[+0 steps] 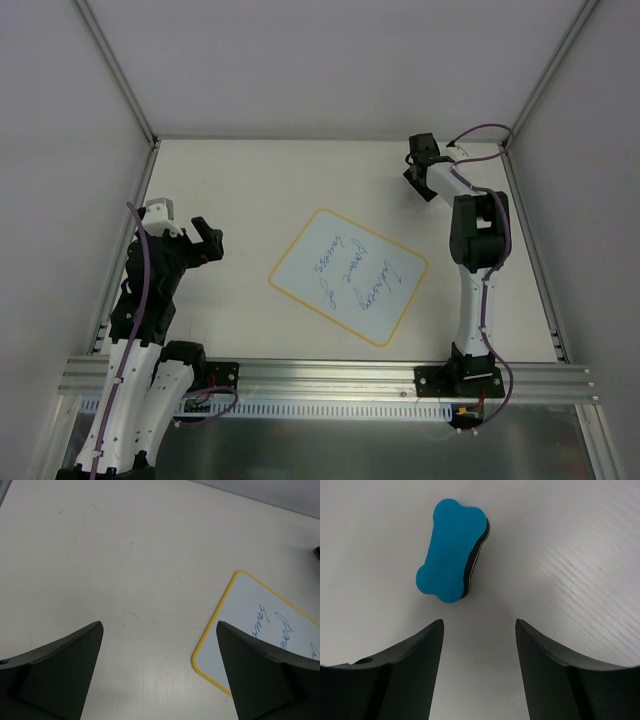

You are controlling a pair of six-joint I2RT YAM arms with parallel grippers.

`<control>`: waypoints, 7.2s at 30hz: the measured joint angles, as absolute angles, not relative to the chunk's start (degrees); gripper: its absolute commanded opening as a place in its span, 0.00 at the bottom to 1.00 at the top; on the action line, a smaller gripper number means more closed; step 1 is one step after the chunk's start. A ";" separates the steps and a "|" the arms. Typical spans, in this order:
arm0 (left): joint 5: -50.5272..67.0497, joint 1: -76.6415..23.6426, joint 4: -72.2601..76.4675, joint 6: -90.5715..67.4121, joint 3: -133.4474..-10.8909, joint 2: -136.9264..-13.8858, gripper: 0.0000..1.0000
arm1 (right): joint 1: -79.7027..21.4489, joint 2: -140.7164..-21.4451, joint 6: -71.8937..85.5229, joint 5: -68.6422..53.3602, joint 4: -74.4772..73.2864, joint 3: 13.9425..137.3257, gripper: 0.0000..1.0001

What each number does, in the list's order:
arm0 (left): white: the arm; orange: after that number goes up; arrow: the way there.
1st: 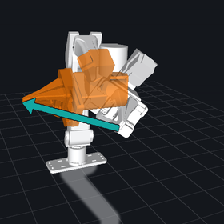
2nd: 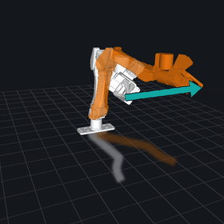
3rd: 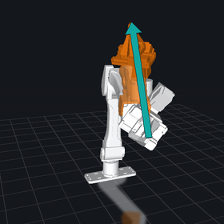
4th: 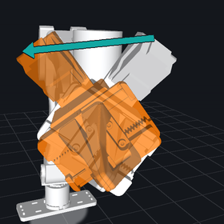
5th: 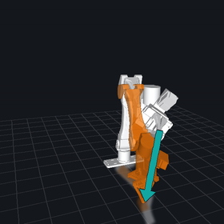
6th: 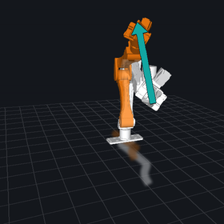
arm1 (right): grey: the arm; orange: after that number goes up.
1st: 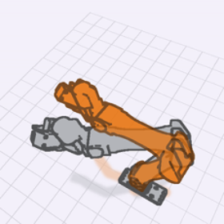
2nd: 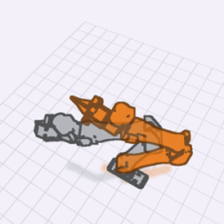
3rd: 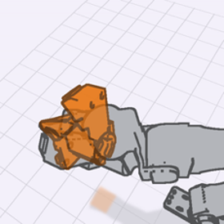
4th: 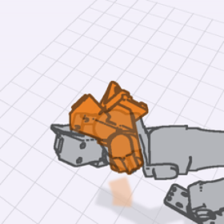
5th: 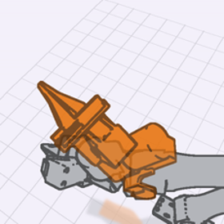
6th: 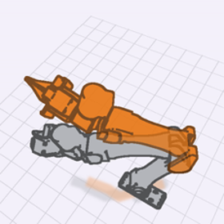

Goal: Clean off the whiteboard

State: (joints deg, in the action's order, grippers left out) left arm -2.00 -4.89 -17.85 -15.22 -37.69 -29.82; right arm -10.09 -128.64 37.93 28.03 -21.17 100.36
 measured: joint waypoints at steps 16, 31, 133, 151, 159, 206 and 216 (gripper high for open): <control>-1.98 -4.89 -17.85 -15.22 -37.67 -31.11 0.99 | -7.51 -132.09 43.16 23.44 -13.47 102.35 0.68; -1.96 -4.89 -17.85 -15.25 -37.67 -31.46 0.99 | -6.11 -134.23 49.08 20.93 -10.48 103.59 0.25; 8.29 -5.32 -17.82 -16.14 -37.87 -40.03 0.99 | -16.27 -102.63 36.67 20.71 -26.50 67.90 0.01; 14.72 -5.32 -17.87 -16.71 -40.01 -49.56 0.99 | -21.74 -109.54 15.18 10.98 -26.57 75.44 0.00; 14.72 -5.32 -17.89 -16.47 -39.99 -49.67 0.99 | -28.80 -114.85 9.96 5.04 -26.15 82.19 0.00; 2.22 -21.08 -19.07 -21.65 -52.64 -93.80 0.34 | -39.75 -93.27 9.23 3.73 -23.79 62.96 0.00; 2.44 -23.16 -17.45 -22.00 -53.01 -94.50 0.00 | -46.72 -94.37 14.11 6.96 -22.72 63.02 0.00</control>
State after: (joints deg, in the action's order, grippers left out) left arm 2.44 -23.16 -17.45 -22.00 -53.01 -94.50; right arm -46.72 -94.37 14.11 6.96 -22.72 63.02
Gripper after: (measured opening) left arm 0.056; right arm 0.380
